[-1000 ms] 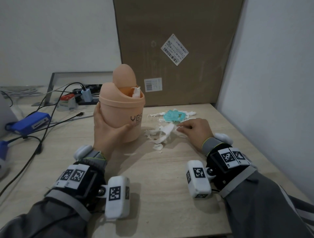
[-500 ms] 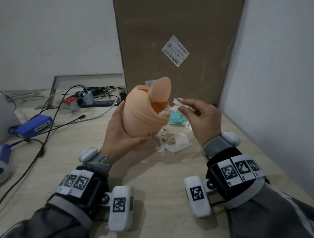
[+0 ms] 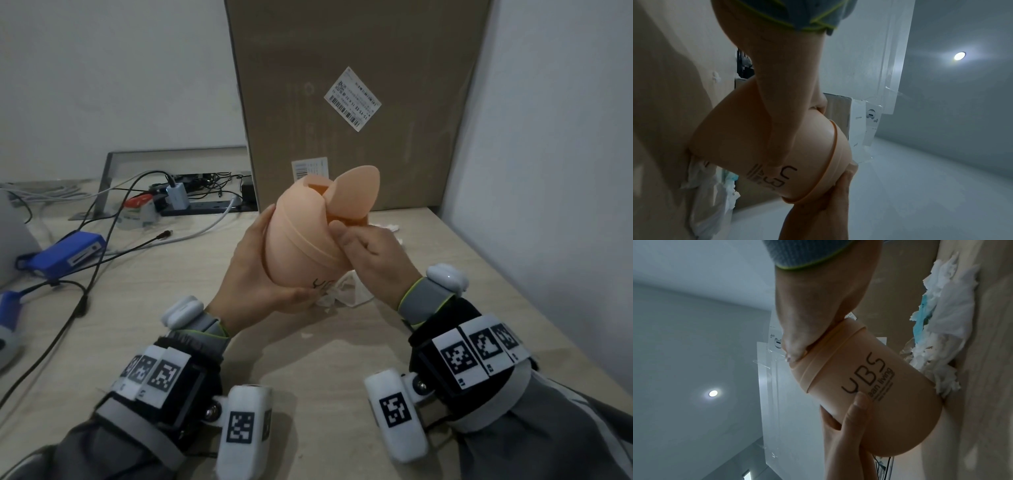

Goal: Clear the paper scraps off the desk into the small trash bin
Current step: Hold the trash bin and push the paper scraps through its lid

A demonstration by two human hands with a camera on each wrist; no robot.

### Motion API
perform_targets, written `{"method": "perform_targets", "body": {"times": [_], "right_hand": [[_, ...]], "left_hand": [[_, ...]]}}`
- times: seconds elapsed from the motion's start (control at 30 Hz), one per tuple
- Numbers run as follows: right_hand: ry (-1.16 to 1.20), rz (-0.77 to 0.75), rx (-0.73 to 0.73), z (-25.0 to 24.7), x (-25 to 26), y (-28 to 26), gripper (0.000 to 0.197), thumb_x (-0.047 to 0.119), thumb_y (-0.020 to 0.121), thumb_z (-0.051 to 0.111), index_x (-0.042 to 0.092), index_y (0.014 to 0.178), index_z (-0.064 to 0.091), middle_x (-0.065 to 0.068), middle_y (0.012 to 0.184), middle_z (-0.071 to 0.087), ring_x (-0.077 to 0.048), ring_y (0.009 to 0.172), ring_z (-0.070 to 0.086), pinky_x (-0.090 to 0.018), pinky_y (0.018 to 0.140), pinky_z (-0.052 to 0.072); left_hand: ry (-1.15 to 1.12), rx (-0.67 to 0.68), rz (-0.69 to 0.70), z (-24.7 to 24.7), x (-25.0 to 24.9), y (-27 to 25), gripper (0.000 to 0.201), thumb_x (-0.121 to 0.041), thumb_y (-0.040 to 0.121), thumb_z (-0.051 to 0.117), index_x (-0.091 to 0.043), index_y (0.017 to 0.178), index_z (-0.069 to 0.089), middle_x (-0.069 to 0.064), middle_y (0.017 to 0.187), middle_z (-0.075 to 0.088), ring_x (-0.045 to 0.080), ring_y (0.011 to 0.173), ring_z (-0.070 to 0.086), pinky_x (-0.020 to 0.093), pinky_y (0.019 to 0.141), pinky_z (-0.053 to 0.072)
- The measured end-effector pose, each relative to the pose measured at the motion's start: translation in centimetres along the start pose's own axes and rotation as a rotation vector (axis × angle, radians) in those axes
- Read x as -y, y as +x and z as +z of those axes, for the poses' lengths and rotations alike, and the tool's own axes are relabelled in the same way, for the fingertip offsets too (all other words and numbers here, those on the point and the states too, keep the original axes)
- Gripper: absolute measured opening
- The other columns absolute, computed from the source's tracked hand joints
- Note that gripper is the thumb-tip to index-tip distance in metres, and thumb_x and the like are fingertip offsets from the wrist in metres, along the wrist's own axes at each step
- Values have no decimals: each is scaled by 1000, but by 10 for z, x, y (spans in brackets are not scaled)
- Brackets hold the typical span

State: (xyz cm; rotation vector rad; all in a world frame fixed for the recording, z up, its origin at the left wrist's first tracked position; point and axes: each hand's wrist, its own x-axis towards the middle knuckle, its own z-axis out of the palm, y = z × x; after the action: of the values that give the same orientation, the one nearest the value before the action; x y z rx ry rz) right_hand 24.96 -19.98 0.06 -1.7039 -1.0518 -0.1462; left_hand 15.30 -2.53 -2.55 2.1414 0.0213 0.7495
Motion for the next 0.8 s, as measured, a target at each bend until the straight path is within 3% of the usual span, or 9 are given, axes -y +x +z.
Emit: {"method": "perform_targets", "body": {"times": [0.03,0.13,0.27,0.4,0.53,0.6,0.67,0.73,0.8], "right_hand": [[19,24,32,2,0,-1,58,50,89,38,-3,78,62,-11,80,66,-18,79,59,-39,73,49],[-65,25,18,4,2,-5,51,52,91,26,20,80,63,7,95,59,-26,107,46,-48,96,38],[-94,-129,-207,-2,5,-3,63,47,93,16,23,88,73,5,88,66,-20,88,58,-54,88,41],[-71,-129,-366,-6,0,-1,64,45,94,16,23,70,71,11,72,71,-13,78,66,-50,89,44],[-140,-110,-173,-1,4,-4,60,50,90,14,27,65,63,12,71,64,7,79,53,-45,104,31],[-154,-10,-6,1,5,-8,65,51,92,14,15,84,68,2,93,66,9,86,36,-36,115,10],[-114,46,85,0,4,-10,63,46,96,16,7,106,64,3,111,61,18,91,27,-29,114,-3],[-105,-25,29,1,2,-10,65,51,92,11,18,104,66,14,105,57,25,100,30,-30,115,0],[-100,-136,-130,0,-1,-7,58,48,90,12,27,88,66,22,91,57,16,100,44,-37,109,21]], "left_hand": [[5,0,-1,0,-1,0,124,-53,43,84,-39,148,17,-9,143,36,15,128,44,48,101,46],[4,0,-9,0,-1,0,124,-53,43,83,-38,148,17,-11,141,36,12,127,44,45,102,46],[-59,-17,-22,-1,1,0,124,-50,44,83,-36,148,17,-16,138,37,1,123,44,30,101,44],[-70,-20,-29,-1,4,1,121,-51,45,84,-43,144,16,-16,137,37,-9,121,42,17,93,42],[-53,-15,-21,-1,2,0,121,-50,44,84,-42,145,17,-16,137,37,-5,121,43,25,97,45],[-28,-8,-18,-1,2,0,124,-50,44,84,-39,147,17,-14,138,36,6,123,44,36,100,46],[-15,-10,-16,-1,3,-1,125,-51,43,83,-38,148,17,-14,138,36,9,125,44,40,101,46],[-29,-15,-15,0,3,-1,125,-51,43,84,-36,148,17,-12,140,36,8,126,43,36,102,45],[-62,-24,-25,0,4,0,124,-50,43,84,-37,147,17,-12,140,37,2,125,44,27,100,44]]}}
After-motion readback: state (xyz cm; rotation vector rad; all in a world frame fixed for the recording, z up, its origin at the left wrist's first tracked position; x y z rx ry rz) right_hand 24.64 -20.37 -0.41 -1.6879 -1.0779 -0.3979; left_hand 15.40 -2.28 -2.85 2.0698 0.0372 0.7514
